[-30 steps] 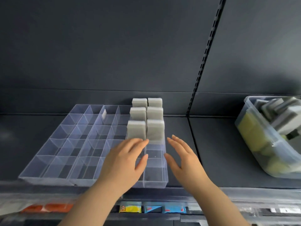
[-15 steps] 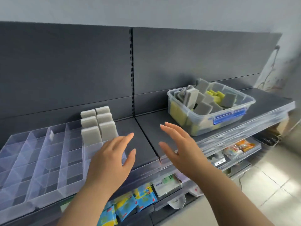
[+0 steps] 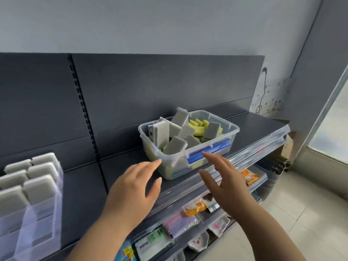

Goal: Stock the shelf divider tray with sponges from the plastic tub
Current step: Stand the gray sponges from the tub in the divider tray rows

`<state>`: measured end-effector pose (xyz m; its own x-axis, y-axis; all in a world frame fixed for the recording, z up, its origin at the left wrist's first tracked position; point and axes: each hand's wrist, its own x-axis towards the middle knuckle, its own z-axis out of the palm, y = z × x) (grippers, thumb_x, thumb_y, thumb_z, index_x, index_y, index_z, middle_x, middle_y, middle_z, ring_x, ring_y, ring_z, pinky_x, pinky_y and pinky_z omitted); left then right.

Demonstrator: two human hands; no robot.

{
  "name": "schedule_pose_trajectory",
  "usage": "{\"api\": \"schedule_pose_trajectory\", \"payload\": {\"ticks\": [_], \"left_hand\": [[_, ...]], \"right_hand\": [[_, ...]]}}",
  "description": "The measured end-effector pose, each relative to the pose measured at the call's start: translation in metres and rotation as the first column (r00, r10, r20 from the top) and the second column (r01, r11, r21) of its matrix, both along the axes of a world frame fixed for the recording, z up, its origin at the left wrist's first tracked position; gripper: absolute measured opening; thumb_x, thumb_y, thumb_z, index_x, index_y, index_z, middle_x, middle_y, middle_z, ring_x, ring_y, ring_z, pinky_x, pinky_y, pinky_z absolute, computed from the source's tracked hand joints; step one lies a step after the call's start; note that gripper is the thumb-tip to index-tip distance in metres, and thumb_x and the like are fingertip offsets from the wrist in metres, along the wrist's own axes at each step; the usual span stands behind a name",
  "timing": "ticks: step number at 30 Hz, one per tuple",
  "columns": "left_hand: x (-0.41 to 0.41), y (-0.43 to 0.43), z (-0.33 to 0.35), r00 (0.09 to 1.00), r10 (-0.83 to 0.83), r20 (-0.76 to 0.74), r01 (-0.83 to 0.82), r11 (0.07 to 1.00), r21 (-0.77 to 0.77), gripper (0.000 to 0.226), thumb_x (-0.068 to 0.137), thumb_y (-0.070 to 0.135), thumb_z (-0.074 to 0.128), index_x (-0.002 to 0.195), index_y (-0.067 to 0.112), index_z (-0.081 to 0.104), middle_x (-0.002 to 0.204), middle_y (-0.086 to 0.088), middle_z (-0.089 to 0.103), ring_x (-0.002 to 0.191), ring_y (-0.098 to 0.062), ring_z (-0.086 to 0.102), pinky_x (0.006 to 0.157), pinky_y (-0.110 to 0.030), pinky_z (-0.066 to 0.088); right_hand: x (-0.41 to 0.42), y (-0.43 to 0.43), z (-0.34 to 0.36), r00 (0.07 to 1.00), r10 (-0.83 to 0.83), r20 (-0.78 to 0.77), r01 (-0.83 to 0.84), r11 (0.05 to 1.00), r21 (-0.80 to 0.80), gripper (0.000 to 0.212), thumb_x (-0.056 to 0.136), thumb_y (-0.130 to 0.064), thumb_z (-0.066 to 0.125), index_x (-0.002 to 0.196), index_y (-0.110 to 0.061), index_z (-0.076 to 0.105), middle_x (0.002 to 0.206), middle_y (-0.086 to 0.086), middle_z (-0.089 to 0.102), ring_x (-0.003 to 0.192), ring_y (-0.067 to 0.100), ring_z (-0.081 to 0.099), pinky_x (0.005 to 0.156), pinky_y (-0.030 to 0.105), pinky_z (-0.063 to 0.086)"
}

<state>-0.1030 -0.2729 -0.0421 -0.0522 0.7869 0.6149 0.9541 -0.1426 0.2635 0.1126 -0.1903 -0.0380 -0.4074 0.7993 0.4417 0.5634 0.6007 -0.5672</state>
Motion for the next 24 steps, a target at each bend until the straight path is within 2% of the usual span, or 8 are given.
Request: {"api": "schedule_pose_trajectory", "payload": {"ticks": [5, 7, 10, 13, 15, 17, 20, 24], "left_hand": [[0.069, 0.058, -0.023, 0.997, -0.064, -0.031, 0.062, 0.996, -0.068, 0.043, 0.077, 0.02, 0.072, 0.119, 0.017, 0.062, 0.103, 0.005, 0.066, 0.093, -0.013, 0.063, 0.07, -0.022, 0.05], [0.093, 0.075, -0.034, 0.998, -0.061, -0.009, 0.06, 0.994, -0.094, 0.042, 0.079, 0.02, 0.07, 0.12, 0.017, 0.062, 0.103, 0.005, 0.066, 0.092, -0.013, 0.063, 0.07, -0.022, 0.051], [0.119, 0.093, -0.051, 0.998, -0.06, -0.009, 0.057, 0.985, -0.161, 0.045, 0.075, 0.02, 0.074, 0.119, 0.018, 0.062, 0.103, 0.006, 0.066, 0.091, -0.012, 0.063, 0.069, -0.022, 0.051], [0.129, 0.103, -0.062, 0.999, -0.045, -0.001, 0.044, 0.977, -0.208, 0.045, 0.075, 0.019, 0.074, 0.119, 0.018, 0.063, 0.103, 0.007, 0.066, 0.091, -0.013, 0.063, 0.071, -0.025, 0.053], [0.127, 0.108, -0.063, 1.0, -0.008, -0.006, 0.007, 0.98, -0.197, 0.038, 0.081, 0.021, 0.067, 0.119, 0.019, 0.063, 0.102, 0.008, 0.065, 0.091, -0.01, 0.062, 0.071, -0.023, 0.052], [0.123, 0.115, -0.06, 0.999, 0.025, -0.023, -0.028, 0.984, -0.177, 0.036, 0.085, 0.029, 0.052, 0.118, 0.02, 0.063, 0.101, 0.01, 0.064, 0.091, -0.007, 0.058, 0.071, -0.02, 0.048], [0.111, 0.129, -0.05, 0.997, 0.059, -0.049, -0.065, 0.987, -0.146, 0.041, 0.085, 0.032, 0.044, 0.119, 0.019, 0.063, 0.102, 0.008, 0.064, 0.093, -0.007, 0.056, 0.072, -0.02, 0.047], [0.088, 0.155, -0.026, 0.994, 0.096, -0.051, -0.099, 0.992, -0.076, 0.042, 0.087, 0.031, 0.043, 0.121, 0.016, 0.061, 0.108, 0.003, 0.064, 0.097, -0.011, 0.057, 0.074, -0.022, 0.048]], "right_hand": [[0.067, 0.052, -0.023, 1.0, -0.005, 0.027, 0.008, 0.994, -0.109, 0.046, 0.087, -0.044, 0.05, 0.128, -0.052, 0.032, 0.122, -0.024, 0.04, 0.112, -0.001, 0.042, 0.094, 0.023, 0.038], [0.087, 0.069, -0.035, 0.998, 0.022, 0.062, -0.012, 0.989, -0.149, 0.046, 0.088, -0.044, 0.05, 0.128, -0.052, 0.031, 0.123, -0.025, 0.039, 0.111, -0.005, 0.042, 0.091, 0.014, 0.035], [0.105, 0.091, -0.053, 0.994, 0.071, 0.077, -0.053, 0.976, -0.211, 0.047, 0.089, -0.041, 0.051, 0.132, -0.047, 0.033, 0.123, -0.025, 0.038, 0.099, -0.021, 0.041, 0.076, -0.003, 0.033], [0.111, 0.109, -0.067, 0.992, 0.104, 0.066, -0.084, 0.962, -0.26, 0.047, 0.089, -0.039, 0.052, 0.132, -0.046, 0.035, 0.122, -0.024, 0.041, 0.1, -0.022, 0.04, 0.076, 0.0, 0.034], [0.109, 0.119, -0.073, 0.991, 0.131, 0.036, -0.116, 0.954, -0.277, 0.045, 0.09, -0.037, 0.054, 0.13, -0.045, 0.037, 0.123, -0.022, 0.046, 0.102, -0.013, 0.044, 0.085, 0.006, 0.035], [0.103, 0.13, -0.073, 0.986, 0.165, -0.001, -0.159, 0.95, -0.27, 0.042, 0.089, -0.034, 0.054, 0.123, -0.051, 0.036, 0.118, -0.028, 0.047, 0.106, -0.01, 0.046, 0.091, 0.013, 0.038], [0.088, 0.149, -0.058, 0.973, 0.223, -0.055, -0.23, 0.943, -0.239, 0.039, 0.088, -0.036, 0.052, 0.115, -0.058, 0.033, 0.112, -0.037, 0.043, 0.109, -0.016, 0.042, 0.089, 0.004, 0.037], [0.072, 0.181, -0.029, 0.963, 0.256, -0.082, -0.267, 0.943, -0.2, 0.037, 0.085, -0.046, 0.045, 0.12, -0.053, 0.037, 0.115, -0.035, 0.044, 0.11, -0.013, 0.044, 0.088, 0.0, 0.034]]}}
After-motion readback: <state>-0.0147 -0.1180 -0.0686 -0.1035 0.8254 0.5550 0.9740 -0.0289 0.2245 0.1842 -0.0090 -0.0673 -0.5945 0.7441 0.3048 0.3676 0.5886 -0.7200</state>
